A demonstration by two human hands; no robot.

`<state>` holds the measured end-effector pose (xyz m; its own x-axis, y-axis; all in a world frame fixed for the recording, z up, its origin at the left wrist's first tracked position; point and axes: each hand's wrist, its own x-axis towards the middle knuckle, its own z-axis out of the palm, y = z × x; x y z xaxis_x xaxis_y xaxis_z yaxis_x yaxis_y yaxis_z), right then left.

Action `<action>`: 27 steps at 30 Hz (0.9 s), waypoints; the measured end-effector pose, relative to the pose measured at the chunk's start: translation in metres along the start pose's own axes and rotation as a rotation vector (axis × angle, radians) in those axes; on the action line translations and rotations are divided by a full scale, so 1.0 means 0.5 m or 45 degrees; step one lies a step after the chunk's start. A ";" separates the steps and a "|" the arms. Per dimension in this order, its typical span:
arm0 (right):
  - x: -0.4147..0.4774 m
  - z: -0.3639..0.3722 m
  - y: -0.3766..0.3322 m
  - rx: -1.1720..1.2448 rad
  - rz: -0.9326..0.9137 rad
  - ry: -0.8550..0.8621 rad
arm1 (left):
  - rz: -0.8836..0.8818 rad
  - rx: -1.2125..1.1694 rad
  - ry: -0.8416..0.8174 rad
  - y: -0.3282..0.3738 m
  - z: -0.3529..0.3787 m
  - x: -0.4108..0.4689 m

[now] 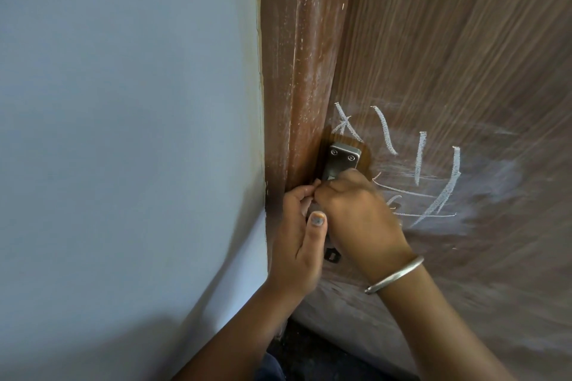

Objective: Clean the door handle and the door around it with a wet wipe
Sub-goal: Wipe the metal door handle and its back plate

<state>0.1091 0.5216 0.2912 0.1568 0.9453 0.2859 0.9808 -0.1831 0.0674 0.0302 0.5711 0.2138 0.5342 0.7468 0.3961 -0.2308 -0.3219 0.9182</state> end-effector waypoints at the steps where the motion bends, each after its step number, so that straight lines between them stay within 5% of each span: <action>1: 0.002 0.000 -0.004 -0.019 0.002 -0.067 | -0.011 0.003 0.004 0.000 -0.001 0.000; 7: -0.022 -0.026 0.015 -0.025 0.300 -0.122 | 0.009 -0.004 -0.046 0.001 0.002 0.001; 14: -0.008 -0.021 -0.029 -0.002 0.269 0.005 | 0.011 -0.094 -0.083 0.003 -0.004 0.008; 19: -0.039 -0.027 -0.001 -0.064 0.493 -0.204 | 0.136 0.112 -0.057 0.007 0.003 0.010; 27: -0.041 -0.005 -0.028 0.132 0.416 0.049 | 0.116 0.134 -0.078 0.015 -0.001 0.007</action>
<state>0.0917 0.5042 0.2866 0.4620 0.8301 0.3123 0.8864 -0.4441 -0.1310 0.0299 0.5718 0.2221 0.5644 0.6756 0.4742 -0.1961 -0.4483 0.8721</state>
